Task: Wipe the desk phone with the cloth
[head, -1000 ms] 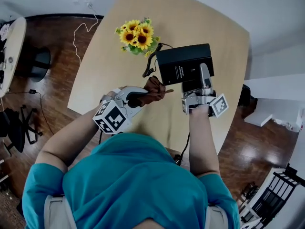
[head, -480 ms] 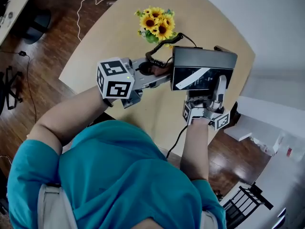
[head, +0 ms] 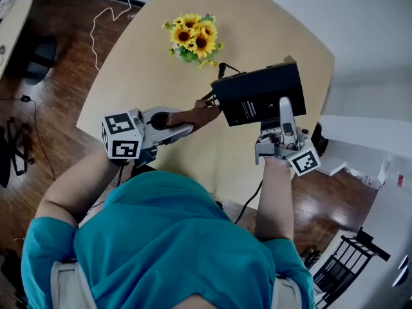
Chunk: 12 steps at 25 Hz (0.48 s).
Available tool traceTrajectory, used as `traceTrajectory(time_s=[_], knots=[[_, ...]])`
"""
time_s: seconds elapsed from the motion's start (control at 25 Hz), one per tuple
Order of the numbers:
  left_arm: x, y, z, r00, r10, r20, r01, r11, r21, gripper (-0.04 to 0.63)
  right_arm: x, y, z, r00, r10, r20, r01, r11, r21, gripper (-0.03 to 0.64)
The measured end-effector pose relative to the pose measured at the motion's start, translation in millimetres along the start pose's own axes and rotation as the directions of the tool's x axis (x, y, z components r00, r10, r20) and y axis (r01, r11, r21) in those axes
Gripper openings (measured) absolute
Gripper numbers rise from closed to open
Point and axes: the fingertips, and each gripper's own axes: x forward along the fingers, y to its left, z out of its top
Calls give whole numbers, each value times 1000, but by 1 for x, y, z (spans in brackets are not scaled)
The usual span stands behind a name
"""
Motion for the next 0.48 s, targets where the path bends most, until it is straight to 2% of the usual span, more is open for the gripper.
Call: traceTrajectory(time_s=[0.08, 0.12, 0.24, 0.28, 0.4, 0.48], knots=[[-17, -5, 7, 1000, -8, 14, 7, 1000, 25, 67, -2, 10, -9, 995, -11, -96, -3, 989, -146, 158], [-25, -6, 14, 1000, -9, 24, 8, 999, 41, 67, -3, 15, -15, 989, -24, -147, -10, 973, -229, 158], [-42, -9, 40, 998, -1, 55, -4, 996, 93, 67, -10, 26, -41, 958, -67, -280, -64, 899, -433, 158], [-46, -9, 51, 998, 3, 69, -11, 994, 108, 67, -14, 28, -50, 948, -78, -310, -80, 882, -465, 158], [-47, -12, 80, 995, 4, 101, -20, 988, 156, 66, -23, 24, -70, 926, -108, -361, -93, 862, -498, 158], [-39, -15, 94, 995, -9, 101, -11, 981, 195, 67, -28, 20, -82, 906, -149, -396, -108, 823, -558, 158]])
